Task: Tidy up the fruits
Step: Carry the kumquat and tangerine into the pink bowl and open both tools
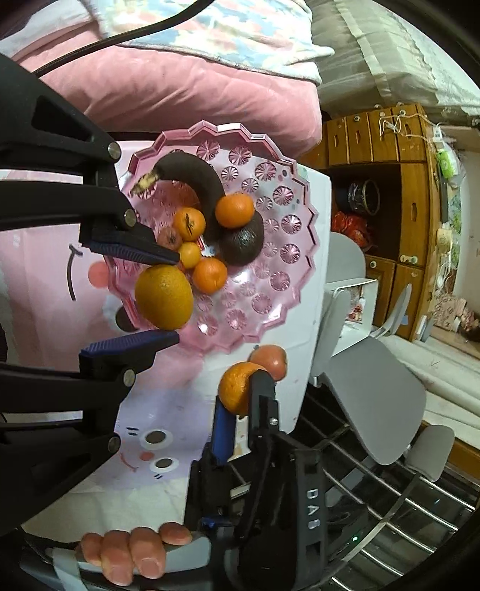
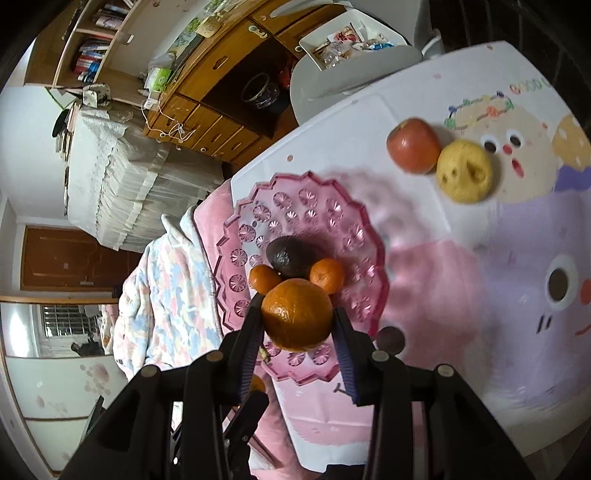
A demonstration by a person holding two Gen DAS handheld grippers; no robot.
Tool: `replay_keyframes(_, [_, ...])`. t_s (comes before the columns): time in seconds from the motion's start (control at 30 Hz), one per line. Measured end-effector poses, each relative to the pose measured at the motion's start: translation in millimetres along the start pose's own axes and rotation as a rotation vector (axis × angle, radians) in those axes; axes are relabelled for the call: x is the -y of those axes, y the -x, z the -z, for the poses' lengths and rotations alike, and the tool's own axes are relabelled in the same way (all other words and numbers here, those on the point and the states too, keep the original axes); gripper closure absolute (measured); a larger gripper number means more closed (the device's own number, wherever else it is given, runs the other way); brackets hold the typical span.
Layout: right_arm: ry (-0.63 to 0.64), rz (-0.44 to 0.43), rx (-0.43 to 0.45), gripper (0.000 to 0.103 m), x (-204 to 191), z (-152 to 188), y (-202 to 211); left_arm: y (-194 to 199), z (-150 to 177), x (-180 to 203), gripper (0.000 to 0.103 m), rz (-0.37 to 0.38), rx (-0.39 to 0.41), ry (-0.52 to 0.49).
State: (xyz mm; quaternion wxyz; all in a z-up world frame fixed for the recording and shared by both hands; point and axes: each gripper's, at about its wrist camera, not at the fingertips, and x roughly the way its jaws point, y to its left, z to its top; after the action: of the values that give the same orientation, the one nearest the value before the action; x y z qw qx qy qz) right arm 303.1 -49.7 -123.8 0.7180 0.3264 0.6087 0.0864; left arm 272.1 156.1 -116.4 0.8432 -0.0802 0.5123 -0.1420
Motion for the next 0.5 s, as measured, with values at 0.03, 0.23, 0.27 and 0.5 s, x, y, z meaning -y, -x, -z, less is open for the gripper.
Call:
replay_keyframes(0.03, [-0.013, 0.0, 0.003, 0.064, 1, 4, -5, -1, 1, -4, 0.069, 0.006, -0.009, -0.006])
replay_keyframes(0.23, [-0.063, 0.007, 0.007, 0.064, 11, 27, -32, -8, 5, -23, 0.069, 0.032, -0.044, -0.053])
replay_keyframes(0.27, [-0.07, 0.009, 0.009, 0.064, 12, 30, -36, -11, 5, -26, 0.069, 0.031, -0.053, -0.055])
replay_keyframes(0.5, [-0.088, -0.003, 0.047, 0.063, 18, 43, -54, -16, 7, -38, 0.067, 0.041, -0.069, -0.062])
